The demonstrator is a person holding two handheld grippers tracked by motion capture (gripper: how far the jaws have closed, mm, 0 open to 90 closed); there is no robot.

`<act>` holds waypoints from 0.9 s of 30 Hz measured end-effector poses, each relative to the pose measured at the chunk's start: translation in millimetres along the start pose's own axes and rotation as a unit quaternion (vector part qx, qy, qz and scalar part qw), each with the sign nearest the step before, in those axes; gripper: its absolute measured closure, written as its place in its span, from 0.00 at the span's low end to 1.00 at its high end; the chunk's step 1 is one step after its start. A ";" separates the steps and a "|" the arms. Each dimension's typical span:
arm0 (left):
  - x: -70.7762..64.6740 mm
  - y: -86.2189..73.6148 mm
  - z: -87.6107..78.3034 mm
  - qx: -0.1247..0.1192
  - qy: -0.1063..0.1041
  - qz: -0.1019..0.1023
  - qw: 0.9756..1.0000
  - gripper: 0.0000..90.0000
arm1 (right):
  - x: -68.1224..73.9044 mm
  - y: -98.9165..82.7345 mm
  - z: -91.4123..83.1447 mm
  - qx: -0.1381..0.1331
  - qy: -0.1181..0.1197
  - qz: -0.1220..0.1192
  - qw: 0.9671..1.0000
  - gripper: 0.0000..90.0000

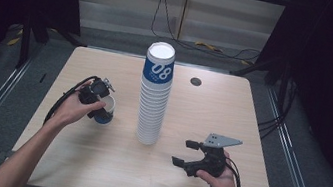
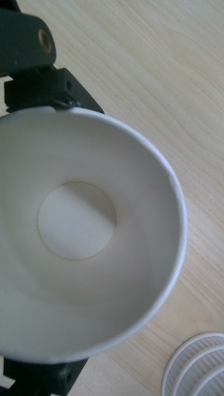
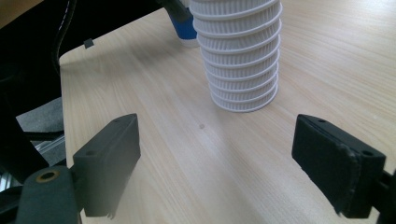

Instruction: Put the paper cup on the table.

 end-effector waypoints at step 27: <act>-9.5 -33.7 4.9 -0.020 -0.010 -0.024 0.999 0.19 | 0.5 -0.4 1.7 0.002 -0.001 -0.002 1.000 0.17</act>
Point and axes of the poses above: each handheld gripper's, and its own axes: z roughly forward along the jaws, y roughly out of its top, x roughly to its left, the point moved 3 cm from there along z, roughly forward along the jaws, and after that the axes turned 6 degrees about z, right-handed, at the moved point
